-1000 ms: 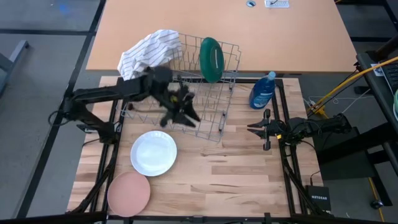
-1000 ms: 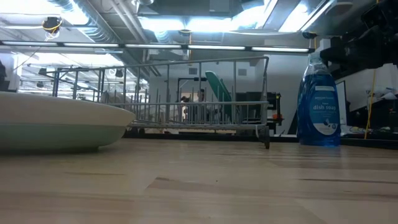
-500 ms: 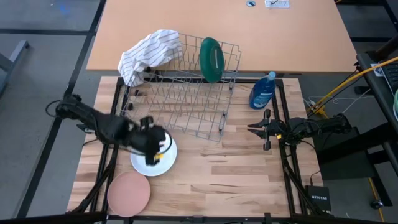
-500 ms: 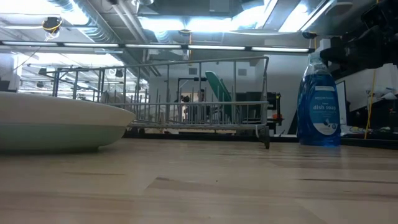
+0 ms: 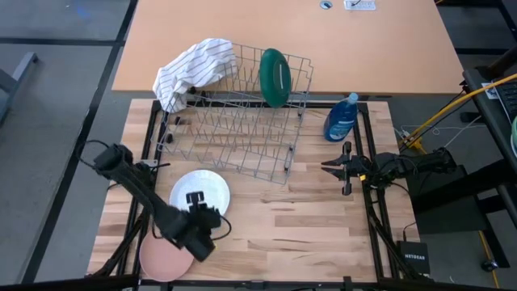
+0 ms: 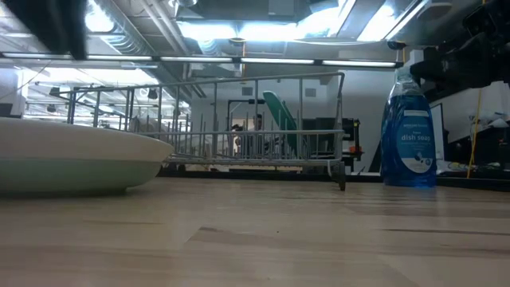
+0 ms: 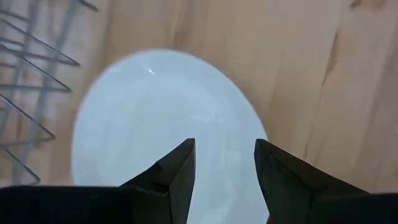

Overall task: Sort dishes
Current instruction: Put the white plate into the dish rack

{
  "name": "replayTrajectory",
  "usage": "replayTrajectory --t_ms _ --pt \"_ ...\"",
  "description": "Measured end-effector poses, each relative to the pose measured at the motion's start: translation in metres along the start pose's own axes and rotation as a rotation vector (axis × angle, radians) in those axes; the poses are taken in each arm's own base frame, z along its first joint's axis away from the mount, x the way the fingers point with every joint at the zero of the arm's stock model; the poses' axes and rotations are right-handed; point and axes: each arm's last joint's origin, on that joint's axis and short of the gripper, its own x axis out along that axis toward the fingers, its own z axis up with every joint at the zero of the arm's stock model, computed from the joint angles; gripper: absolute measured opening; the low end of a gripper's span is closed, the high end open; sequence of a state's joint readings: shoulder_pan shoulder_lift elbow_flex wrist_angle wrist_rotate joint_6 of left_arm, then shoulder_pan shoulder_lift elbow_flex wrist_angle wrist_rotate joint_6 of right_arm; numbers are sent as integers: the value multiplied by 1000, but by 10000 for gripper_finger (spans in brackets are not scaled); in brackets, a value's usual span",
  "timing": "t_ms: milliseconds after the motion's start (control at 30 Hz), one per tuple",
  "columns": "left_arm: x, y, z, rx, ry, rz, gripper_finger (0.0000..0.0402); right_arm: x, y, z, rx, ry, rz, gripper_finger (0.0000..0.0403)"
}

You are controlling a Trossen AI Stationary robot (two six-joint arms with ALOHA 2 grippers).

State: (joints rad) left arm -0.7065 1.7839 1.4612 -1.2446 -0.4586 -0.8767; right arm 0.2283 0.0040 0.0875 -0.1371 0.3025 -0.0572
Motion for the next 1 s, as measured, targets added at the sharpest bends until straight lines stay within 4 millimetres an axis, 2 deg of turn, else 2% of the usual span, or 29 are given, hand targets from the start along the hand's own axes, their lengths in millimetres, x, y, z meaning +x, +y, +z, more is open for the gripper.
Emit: replayTrajectory --t_ms 133,267,500,667,1000 --pt "17 -23 -10 -26 30 35 155 0 0 0 0 0 0 72" --pt "22 -36 -16 -78 25 29 155 0 0 0 0 0 0 72" --pt "20 -41 -20 -170 -9 23 155 0 0 0 0 0 0 72" --pt "33 -41 -28 -205 3 47 155 0 0 0 -1 2 0 72" --pt "46 -41 -34 -210 -6 52 155 0 0 0 0 1 0 72"
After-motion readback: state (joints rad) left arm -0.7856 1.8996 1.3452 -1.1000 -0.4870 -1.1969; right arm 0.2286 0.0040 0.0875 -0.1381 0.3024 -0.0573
